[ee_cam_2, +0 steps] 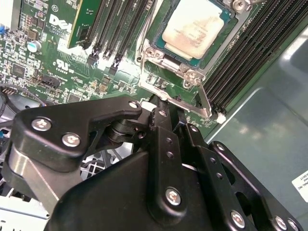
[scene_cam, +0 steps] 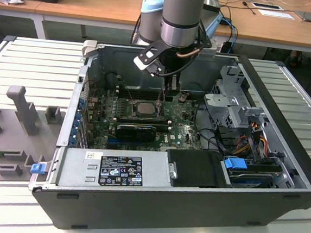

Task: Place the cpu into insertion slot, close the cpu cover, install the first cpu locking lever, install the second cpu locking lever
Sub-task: 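Close the cpu cover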

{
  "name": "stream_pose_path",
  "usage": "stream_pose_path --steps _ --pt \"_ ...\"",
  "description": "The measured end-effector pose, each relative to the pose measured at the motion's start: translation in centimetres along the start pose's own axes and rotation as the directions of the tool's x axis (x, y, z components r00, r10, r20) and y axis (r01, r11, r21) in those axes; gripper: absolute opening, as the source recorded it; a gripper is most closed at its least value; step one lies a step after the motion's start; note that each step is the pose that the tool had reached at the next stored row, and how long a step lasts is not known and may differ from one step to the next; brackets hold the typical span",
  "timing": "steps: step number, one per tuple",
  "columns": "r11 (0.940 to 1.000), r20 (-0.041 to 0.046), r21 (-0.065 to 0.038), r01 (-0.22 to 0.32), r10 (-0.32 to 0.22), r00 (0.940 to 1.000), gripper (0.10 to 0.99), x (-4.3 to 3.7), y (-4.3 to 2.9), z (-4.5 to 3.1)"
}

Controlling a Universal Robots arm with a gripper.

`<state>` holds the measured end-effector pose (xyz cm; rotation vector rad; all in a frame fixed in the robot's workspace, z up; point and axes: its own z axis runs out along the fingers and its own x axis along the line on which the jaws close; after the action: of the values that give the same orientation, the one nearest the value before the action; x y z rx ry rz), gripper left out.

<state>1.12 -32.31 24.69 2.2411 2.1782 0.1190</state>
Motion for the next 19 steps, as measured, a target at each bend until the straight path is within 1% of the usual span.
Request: stream_pose_path --steps 6,10,16,19 --pt "1.0 0.0 0.0 0.0 0.0 1.0 0.212 0.0 -0.07 0.0" --pt "1.0 0.0 0.0 0.0 0.0 1.0 0.212 -0.01 -0.28 -0.02" --pt "1.0 -0.0001 0.0 0.0 0.0 1.0 0.212 -0.02 -0.96 -0.05" --pt "1.0 -0.0001 0.0 0.0 0.0 1.0 0.212 -0.05 -1.66 0.0"
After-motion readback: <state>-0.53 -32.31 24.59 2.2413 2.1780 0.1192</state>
